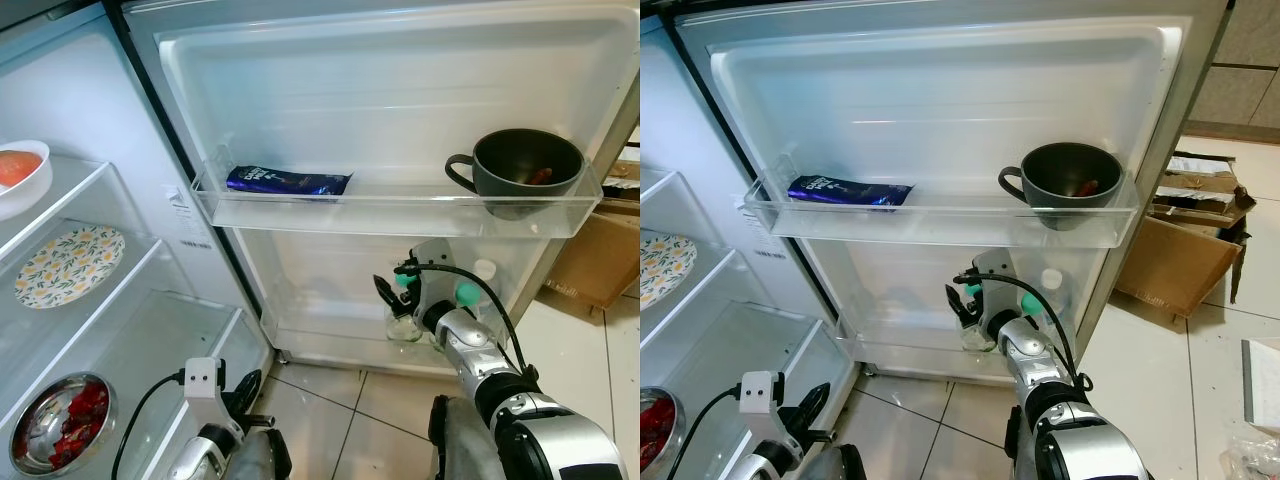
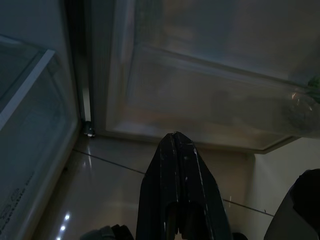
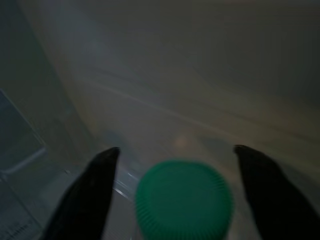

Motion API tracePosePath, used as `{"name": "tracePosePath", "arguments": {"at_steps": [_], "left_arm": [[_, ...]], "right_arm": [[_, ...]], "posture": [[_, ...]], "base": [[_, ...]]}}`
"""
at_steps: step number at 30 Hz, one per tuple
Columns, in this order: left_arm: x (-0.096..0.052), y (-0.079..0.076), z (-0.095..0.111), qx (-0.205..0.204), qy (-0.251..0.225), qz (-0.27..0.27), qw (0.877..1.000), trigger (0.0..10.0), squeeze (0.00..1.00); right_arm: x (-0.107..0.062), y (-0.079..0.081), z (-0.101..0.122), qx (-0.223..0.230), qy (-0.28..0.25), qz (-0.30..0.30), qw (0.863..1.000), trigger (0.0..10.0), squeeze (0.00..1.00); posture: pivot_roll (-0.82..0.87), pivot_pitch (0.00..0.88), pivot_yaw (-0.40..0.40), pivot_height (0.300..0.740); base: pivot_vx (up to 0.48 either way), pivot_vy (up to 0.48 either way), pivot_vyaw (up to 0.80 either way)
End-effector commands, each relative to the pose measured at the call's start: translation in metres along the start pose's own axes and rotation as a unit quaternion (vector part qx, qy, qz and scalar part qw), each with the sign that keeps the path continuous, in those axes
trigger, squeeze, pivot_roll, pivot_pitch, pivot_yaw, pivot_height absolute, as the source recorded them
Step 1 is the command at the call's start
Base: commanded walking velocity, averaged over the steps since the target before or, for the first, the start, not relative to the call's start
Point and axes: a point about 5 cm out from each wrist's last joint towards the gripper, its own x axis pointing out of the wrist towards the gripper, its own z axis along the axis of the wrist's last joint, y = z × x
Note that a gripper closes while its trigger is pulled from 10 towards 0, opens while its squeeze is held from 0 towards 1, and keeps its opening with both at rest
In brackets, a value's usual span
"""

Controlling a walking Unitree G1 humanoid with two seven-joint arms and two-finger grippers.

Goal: Restocking fridge

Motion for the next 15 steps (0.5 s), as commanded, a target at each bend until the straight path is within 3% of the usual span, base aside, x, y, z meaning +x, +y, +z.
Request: {"name": "tracePosePath", "arguments": {"at_steps": [1,2,3,4,6,9,12,15], "left_arm": [[-0.001,-0.001,-0.004,-0.009,0.009,0.004,1.0,10.0,0.0],[0.0,-0.001,-0.004,-0.009,0.009,0.004,1.0,10.0,0.0],[0.001,-0.002,-0.003,-0.01,0.009,0.004,1.0,10.0,0.0],[0.003,-0.002,-0.003,-0.01,0.009,0.004,1.0,10.0,0.0],[0.003,-0.002,-0.003,-0.01,0.009,0.004,1.0,10.0,0.0],[0.008,-0.005,-0.001,-0.013,0.01,0.002,1.0,10.0,0.0],[0.011,-0.006,0.0,-0.015,0.01,0.003,1.0,10.0,0.0],[0.014,-0.007,0.0,-0.016,0.012,0.004,1.0,10.0,0.0]], "right_arm": [[0.006,0.004,0.013,-0.002,-0.036,0.017,0.999,10.0,1.0],[0.007,0.004,0.016,-0.002,-0.043,0.021,0.999,10.0,1.0],[0.007,0.005,0.02,0.001,-0.055,0.033,0.998,10.0,0.65],[0.008,0.006,0.025,0.006,-0.069,0.051,0.996,10.0,0.0],[0.008,0.006,0.025,0.006,-0.069,0.051,0.996,10.0,0.0],[0.007,0.009,0.04,0.01,-0.114,0.119,0.986,10.0,0.0],[0.003,0.006,0.043,-0.001,-0.126,0.148,0.981,10.0,0.0],[-0.002,0.001,0.044,-0.01,-0.132,0.157,0.979,10.0,0.0]], "posture": [[0.02,0.161,0.106,0.44],[0.02,0.161,0.106,0.44],[0.02,0.154,0.106,0.44],[0.01,0.148,0.106,0.44],[0.01,0.148,0.106,0.44],[0.0,0.126,0.1,0.44],[-0.01,0.11,0.097,0.44],[-0.02,0.094,0.092,0.44]], "base": [[0.0,0.0,0.0],[0.0,0.0,0.0],[0.0,0.0,0.0],[0.0,0.0,0.0],[0.0,0.0,0.0],[0.0,0.0,0.0],[0.0,0.0,0.0],[0.0,0.0,0.0]]}}
